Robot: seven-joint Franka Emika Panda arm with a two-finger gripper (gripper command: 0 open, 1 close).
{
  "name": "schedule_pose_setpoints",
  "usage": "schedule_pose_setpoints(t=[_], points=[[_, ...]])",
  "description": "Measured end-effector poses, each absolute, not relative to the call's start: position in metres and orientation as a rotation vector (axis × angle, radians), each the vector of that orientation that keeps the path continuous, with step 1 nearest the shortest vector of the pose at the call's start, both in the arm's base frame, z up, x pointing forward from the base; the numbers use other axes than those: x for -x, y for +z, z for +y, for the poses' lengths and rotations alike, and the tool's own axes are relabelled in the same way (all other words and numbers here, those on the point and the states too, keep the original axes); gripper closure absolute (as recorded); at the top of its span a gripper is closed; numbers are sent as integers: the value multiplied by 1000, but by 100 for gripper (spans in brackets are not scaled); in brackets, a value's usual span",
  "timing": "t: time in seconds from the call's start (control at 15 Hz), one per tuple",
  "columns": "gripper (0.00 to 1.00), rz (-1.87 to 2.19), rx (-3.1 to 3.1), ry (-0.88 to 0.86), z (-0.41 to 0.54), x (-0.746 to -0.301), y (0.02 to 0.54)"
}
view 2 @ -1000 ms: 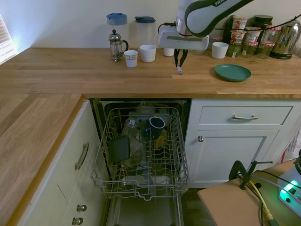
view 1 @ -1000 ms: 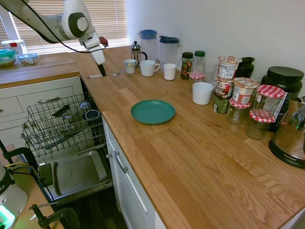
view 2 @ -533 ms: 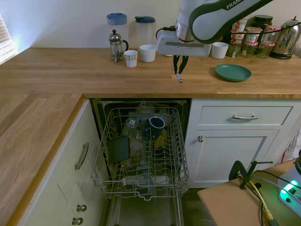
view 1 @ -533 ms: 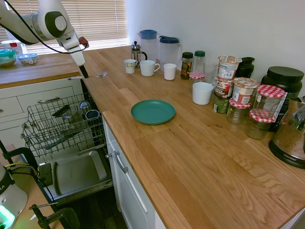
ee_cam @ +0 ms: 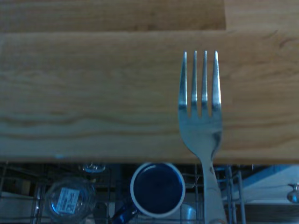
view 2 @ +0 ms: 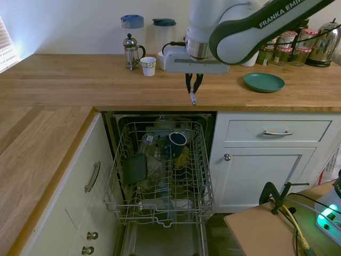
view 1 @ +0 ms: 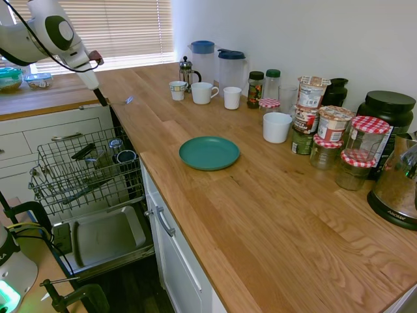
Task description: Put the fork in the dishwasher
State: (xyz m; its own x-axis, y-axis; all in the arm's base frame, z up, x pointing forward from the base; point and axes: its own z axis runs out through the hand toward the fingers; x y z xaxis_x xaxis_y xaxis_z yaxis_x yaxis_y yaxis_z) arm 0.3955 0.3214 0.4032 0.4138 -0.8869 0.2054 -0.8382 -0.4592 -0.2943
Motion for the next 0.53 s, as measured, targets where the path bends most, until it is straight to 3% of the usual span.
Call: schedule_pose_setpoints(t=[0.53], points=[[100, 1541, 2563, -475, 363, -321, 271]])
